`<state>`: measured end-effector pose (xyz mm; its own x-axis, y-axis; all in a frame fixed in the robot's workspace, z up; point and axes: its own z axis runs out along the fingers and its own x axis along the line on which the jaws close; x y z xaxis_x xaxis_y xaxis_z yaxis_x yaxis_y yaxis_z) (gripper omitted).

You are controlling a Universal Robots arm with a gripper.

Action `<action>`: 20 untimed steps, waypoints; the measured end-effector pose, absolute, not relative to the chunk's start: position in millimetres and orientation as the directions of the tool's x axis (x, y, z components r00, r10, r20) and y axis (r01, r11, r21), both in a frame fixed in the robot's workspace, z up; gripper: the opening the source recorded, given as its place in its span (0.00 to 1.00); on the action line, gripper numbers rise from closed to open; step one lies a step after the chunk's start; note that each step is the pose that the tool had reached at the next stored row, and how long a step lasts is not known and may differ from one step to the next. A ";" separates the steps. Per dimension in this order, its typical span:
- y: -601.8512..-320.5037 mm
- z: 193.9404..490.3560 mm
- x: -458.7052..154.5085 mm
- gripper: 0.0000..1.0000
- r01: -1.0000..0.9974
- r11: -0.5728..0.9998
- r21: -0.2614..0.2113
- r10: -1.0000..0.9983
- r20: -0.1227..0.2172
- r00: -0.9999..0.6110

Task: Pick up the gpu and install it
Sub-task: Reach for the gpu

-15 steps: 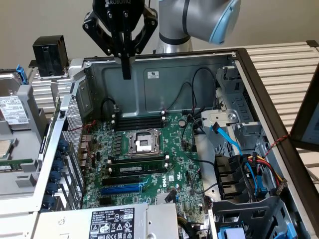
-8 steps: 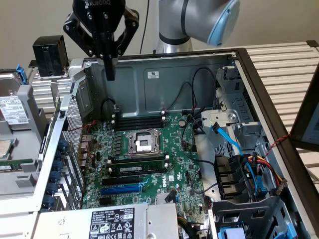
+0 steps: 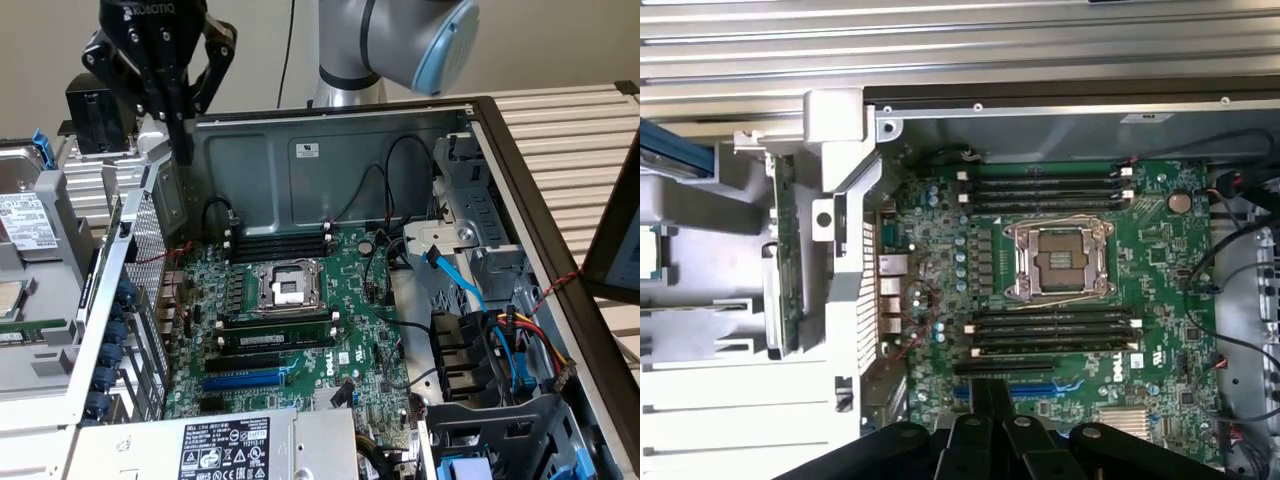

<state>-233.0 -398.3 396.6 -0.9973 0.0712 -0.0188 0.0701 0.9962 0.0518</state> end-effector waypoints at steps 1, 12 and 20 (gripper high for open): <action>-398.3 396.5 -237.7 0.11 0.070 0.996 0.052 0.071 -0.019 -0.997; -394.3 393.2 -284.1 0.11 0.071 0.996 0.051 0.071 -0.004 -0.997; -388.2 387.7 -319.0 0.11 0.071 0.996 0.051 0.071 -0.002 -0.997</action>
